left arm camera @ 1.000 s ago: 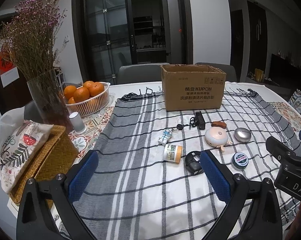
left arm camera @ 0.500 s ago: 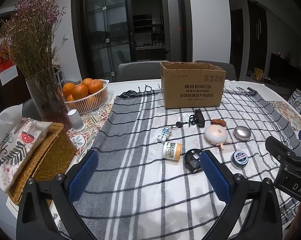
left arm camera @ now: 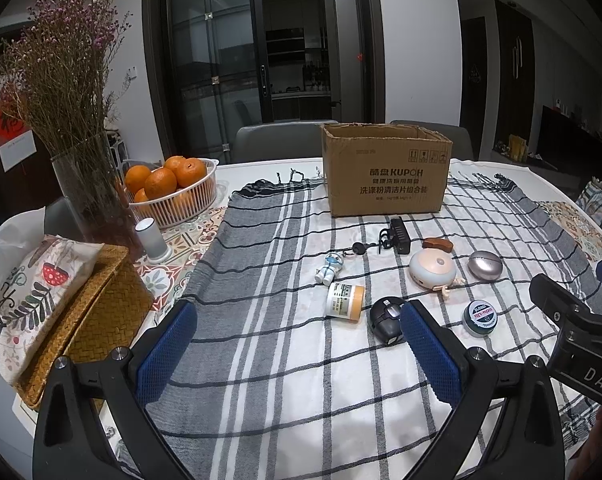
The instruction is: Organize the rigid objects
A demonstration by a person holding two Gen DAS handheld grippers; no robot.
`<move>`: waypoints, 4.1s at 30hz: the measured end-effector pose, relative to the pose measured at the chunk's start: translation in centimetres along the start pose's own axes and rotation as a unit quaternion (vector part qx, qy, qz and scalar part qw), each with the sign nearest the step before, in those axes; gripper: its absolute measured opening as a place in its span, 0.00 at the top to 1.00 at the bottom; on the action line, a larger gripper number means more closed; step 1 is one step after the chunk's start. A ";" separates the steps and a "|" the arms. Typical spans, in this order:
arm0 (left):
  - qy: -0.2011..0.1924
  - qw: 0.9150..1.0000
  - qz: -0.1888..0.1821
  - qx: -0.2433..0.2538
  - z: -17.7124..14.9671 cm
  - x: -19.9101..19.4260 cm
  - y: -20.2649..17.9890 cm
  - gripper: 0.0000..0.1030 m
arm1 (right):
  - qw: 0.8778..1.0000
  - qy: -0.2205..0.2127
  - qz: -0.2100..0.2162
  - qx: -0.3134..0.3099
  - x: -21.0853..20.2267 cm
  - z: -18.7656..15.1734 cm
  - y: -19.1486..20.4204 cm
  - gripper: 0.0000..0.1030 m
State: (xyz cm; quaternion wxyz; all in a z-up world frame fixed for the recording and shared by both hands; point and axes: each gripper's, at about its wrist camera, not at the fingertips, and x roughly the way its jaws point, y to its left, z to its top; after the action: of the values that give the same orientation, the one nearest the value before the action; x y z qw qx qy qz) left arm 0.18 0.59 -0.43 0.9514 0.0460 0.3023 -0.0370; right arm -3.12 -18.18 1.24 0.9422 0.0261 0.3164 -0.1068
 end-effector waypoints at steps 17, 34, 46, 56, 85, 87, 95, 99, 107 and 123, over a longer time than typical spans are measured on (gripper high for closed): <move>0.007 1.000 -0.003 0.000 -0.5 0.3 -0.2 0.00 | 1.000 0.002 0.000 -0.001 0.2 -0.2 0.1 0.00; 0.009 1.000 -0.004 0.000 -0.4 0.4 -0.1 0.00 | 1.000 0.003 0.000 -0.001 0.3 -0.2 0.2 0.00; 0.011 1.000 -0.006 0.002 -0.4 0.6 -0.3 0.00 | 1.000 0.004 0.000 -0.002 0.4 -0.2 0.2 0.00; 0.024 0.998 -0.045 0.033 -1.3 2.3 -2.6 0.00 | 1.000 0.019 0.007 -0.006 2.2 -0.9 -0.4 0.00; 0.122 0.982 -0.127 0.074 -3.4 12.8 -8.0 0.34 | 0.987 0.145 0.064 -0.033 13.3 -3.8 -2.1 0.25; 0.129 0.981 -0.130 0.072 -3.5 13.5 -8.2 0.35 | 0.986 0.149 0.067 -0.031 13.7 -3.8 -2.2 0.26; 0.149 0.977 -0.135 0.065 -3.4 15.4 -8.7 0.37 | 0.983 0.165 0.072 -0.028 15.3 -3.9 -2.1 0.33; 0.157 0.977 -0.133 0.061 -3.4 16.2 -8.9 0.38 | 0.983 0.169 0.073 -0.026 15.7 -3.8 -2.0 0.35; 0.154 0.978 -0.125 0.063 -2.9 17.2 -9.5 0.42 | 0.981 0.179 0.073 -0.024 16.5 -3.9 -1.8 0.42; 0.157 0.979 -0.118 0.057 -2.8 17.1 -9.5 0.47 | 0.980 0.182 0.076 -0.028 16.7 -3.9 -1.5 0.49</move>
State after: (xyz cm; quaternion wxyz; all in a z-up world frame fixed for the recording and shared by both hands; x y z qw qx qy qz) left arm 11.56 -9.29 -13.26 0.8769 0.0698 0.4485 -0.1584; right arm 7.20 -22.26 -11.91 0.8744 0.0431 0.4829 -0.0196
